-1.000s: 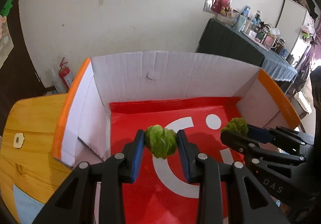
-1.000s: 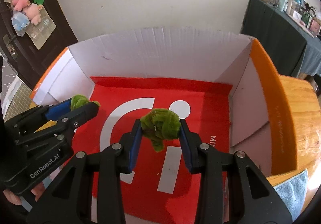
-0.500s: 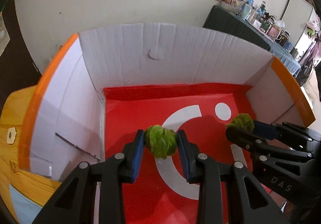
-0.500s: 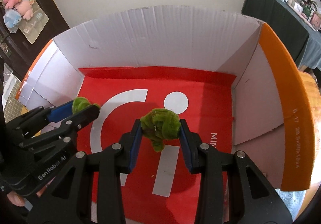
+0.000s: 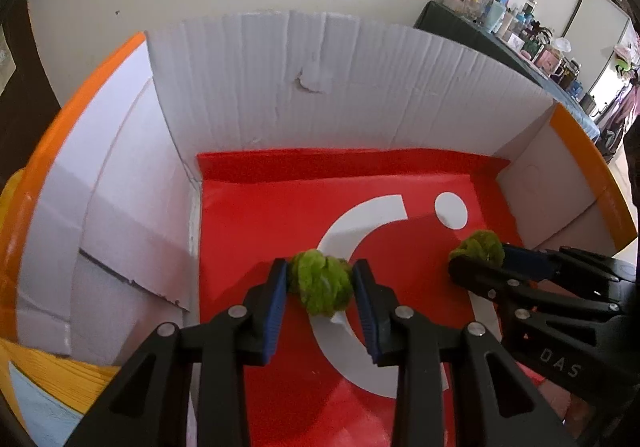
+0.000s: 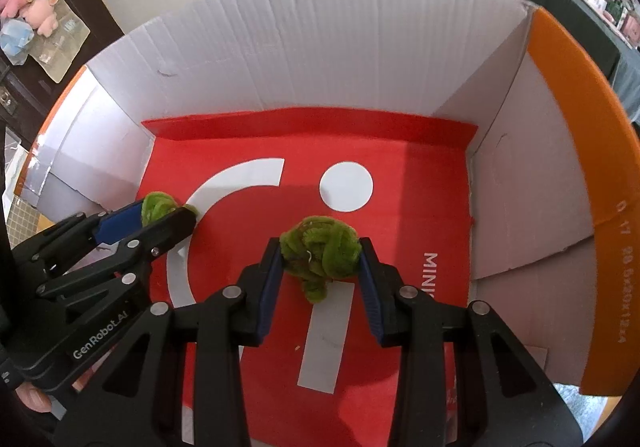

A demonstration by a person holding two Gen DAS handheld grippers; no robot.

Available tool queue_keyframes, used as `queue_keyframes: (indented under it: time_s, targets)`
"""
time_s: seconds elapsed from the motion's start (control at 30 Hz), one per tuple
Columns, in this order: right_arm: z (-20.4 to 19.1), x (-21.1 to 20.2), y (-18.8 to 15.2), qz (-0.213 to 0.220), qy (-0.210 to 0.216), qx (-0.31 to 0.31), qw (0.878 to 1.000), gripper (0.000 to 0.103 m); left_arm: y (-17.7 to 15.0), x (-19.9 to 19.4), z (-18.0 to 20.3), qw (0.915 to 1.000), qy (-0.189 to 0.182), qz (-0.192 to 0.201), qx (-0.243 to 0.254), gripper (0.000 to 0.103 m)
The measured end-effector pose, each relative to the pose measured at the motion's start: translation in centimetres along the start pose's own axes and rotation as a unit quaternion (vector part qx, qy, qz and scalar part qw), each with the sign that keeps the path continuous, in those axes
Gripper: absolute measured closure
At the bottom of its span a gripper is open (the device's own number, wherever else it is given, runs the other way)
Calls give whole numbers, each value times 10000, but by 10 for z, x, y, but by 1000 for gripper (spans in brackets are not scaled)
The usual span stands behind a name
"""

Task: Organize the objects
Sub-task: 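Carry the green fuzzy ball with the right tool into the red-lined box, then lower the ball onto the red floor and open the right tool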

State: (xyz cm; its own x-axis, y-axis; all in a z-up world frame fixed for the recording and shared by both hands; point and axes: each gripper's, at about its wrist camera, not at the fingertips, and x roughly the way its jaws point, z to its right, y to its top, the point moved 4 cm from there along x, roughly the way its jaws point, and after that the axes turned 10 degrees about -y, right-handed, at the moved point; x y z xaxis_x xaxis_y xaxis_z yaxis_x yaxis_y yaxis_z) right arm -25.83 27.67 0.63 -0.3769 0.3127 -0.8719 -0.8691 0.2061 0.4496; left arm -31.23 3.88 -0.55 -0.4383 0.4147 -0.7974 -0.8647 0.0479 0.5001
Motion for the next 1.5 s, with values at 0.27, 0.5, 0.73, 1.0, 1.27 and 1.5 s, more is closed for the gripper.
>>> queue_keyframes:
  time_s: [0.27,0.5,0.73,1.0,1.27,1.5]
  targets:
    - [4,0,-1,-96,61,53,9999,65,-1,1,-2,10000,-22,-59,-41,67]
    - [6,-4,0,-94,35,71,9999,64,-4,-2,-6,10000,-23,-65,-60,62]
    - [10,-9,-1,-88,-10,74,9999,64,-5,-3,-5,10000,2,-42,-26,55]
    - [12,-17,-4,-43,-25,76,10000,61,-5,-7,0,10000,11,36,11,51]
    - [17,-31,-6,43,49,85,9999,58,-7,-15,3,9999,-14,105,13,48]
    - [35,-52,-14,197,93,87,9997,54,-4,-24,9,9997,21,246,37,38]
